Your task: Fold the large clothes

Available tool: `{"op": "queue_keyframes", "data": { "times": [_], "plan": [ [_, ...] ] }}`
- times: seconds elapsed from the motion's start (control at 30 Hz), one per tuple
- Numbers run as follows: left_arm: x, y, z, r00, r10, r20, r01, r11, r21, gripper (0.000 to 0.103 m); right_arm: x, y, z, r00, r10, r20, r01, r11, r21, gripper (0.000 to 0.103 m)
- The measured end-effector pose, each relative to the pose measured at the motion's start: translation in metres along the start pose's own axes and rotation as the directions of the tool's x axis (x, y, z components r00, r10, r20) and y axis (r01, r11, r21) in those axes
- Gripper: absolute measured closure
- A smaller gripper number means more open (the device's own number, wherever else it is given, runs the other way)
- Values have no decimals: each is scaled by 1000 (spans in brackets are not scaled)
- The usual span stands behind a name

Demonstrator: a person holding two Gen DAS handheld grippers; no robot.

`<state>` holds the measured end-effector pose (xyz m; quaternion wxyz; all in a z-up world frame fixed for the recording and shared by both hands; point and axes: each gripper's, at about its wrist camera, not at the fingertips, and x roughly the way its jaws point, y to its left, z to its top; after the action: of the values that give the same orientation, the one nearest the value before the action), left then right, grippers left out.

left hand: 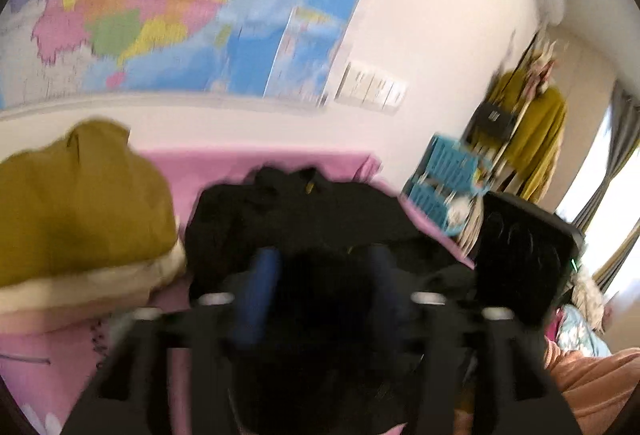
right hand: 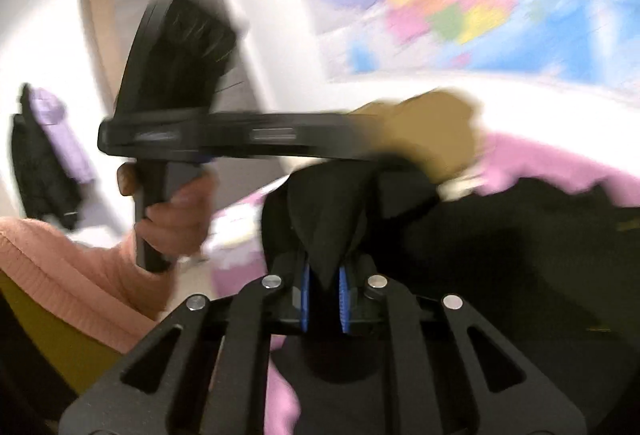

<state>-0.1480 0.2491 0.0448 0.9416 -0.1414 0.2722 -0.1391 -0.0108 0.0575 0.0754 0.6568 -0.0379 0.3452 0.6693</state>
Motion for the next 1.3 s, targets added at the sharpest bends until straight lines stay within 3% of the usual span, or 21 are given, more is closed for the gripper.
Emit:
{"op": "queue_keyframes", "data": {
  "times": [0.03,0.13,0.2,0.3,0.33,0.4,0.43,0.47,0.57,0.67,0.8,0.87,0.9,0.93,0.97,1.0,1.07,1.17,1.2,1.23,1.3],
  "plan": [
    [-6,1,3,1000,4,29,-4,1000,2,27,-15,-8,4,999,-33,5,33,999,6,92],
    [-9,7,6,992,108,57,-108,994,-6,27,-69,-45,13,978,-206,-20,206,978,15,92],
    [7,12,2,976,218,29,-218,976,8,30,-98,-78,7,933,-353,-70,356,934,41,92],
    [50,21,-16,944,318,-85,-313,947,69,37,-109,-127,-24,889,-405,-214,436,891,127,88],
    [61,22,-21,936,331,-115,-322,942,88,40,-109,-142,-38,881,-405,-246,449,878,163,81],
    [93,31,-31,911,363,-194,-347,931,110,44,-99,-170,-69,825,-443,-350,529,823,205,59],
    [106,36,-33,906,362,-221,-345,932,109,47,-95,-183,-83,809,-451,-377,556,796,241,53],
    [113,40,-34,903,363,-231,-347,931,111,48,-97,-187,-90,809,-451,-378,561,784,267,51],
    [139,53,-29,880,411,-237,-390,911,132,50,-124,-183,-104,855,-432,-285,514,778,361,36],
    [159,59,-21,871,428,-239,-404,903,147,50,-141,-174,-111,881,-426,-206,473,799,372,23],
    [188,49,-16,849,481,-221,-419,866,274,50,-119,-179,-122,838,-456,-299,535,792,293,21],
    [205,47,-16,837,496,-230,-417,851,318,62,-112,-180,-124,841,-435,-321,525,799,294,30],
    [209,47,-16,836,498,-230,-414,848,332,86,-108,-181,-125,851,-413,-324,506,810,297,52],
    [213,48,-13,828,516,-217,-432,836,340,102,-106,-180,-123,857,-402,-322,493,821,288,67],
    [215,50,-8,808,559,-185,-482,808,338,102,-106,-178,-119,852,-420,-311,502,824,262,73],
    [213,52,-1,800,579,-157,-512,795,325,102,-108,-175,-114,852,-429,-299,503,829,244,88],
    [205,60,19,817,561,-135,-520,817,250,103,-120,-173,-98,843,-478,-248,529,820,220,92],
    [197,61,38,830,550,-95,-521,824,223,103,-154,-172,-64,809,-573,-129,587,781,212,95],
    [197,61,44,829,551,-92,-524,824,217,102,-165,-172,-51,792,-604,-87,608,766,210,102],
    [197,61,45,834,544,-94,-517,829,215,102,-174,-173,-39,758,-649,-62,647,738,192,102],
    [192,54,43,880,465,-99,-434,870,234,97,-185,-180,-25,745,-666,-34,658,726,202,102]
  ]
}}
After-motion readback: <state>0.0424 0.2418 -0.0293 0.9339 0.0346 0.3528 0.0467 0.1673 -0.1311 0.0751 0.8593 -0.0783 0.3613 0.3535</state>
